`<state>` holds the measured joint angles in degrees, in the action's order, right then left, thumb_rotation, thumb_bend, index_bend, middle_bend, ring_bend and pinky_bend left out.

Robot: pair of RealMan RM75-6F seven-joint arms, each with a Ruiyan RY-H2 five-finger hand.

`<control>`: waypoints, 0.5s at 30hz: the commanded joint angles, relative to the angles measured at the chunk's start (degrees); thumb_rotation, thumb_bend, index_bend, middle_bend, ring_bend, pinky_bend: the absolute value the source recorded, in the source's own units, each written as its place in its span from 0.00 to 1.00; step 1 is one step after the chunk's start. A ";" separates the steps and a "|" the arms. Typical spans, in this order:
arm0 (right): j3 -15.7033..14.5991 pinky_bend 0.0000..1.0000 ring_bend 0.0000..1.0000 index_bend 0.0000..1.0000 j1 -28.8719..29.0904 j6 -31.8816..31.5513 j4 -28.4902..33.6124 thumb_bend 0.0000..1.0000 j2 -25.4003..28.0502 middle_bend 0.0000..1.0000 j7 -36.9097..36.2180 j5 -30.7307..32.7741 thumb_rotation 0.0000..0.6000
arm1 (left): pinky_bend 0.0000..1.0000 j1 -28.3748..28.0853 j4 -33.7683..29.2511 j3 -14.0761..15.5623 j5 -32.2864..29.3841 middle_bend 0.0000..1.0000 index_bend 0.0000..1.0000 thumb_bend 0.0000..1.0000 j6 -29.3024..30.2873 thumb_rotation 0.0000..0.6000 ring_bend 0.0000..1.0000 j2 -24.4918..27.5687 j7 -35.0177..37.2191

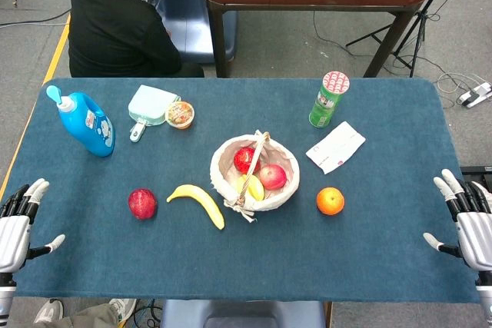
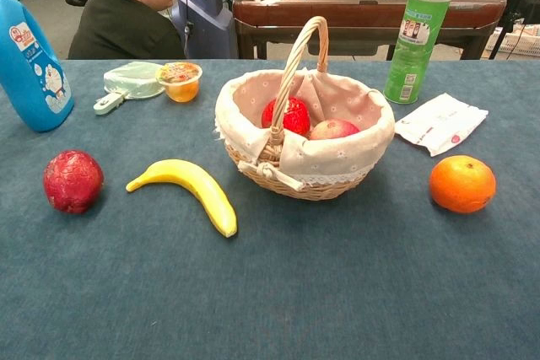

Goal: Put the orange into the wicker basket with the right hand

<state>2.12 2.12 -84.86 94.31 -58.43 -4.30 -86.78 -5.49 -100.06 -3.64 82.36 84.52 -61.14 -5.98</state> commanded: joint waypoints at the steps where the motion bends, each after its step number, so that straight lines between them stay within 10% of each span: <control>1: -0.02 0.05 0.00 0.00 -0.06 -0.06 -0.08 0.10 -0.02 0.00 -0.05 -0.01 1.00 | 0.08 0.00 -0.02 0.01 0.02 0.00 0.00 0.17 0.01 1.00 0.00 -0.01 -0.08; 15: 0.22 0.17 0.03 0.00 1.76 1.75 0.34 0.10 0.91 0.04 1.55 -1.41 1.00 | 0.08 0.16 -0.16 0.13 0.59 0.00 0.00 0.17 0.46 1.00 0.00 0.01 0.15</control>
<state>2.21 3.38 -83.61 94.37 -57.78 -3.22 -87.85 -5.33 -100.21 -3.52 82.94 84.97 -61.13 -5.84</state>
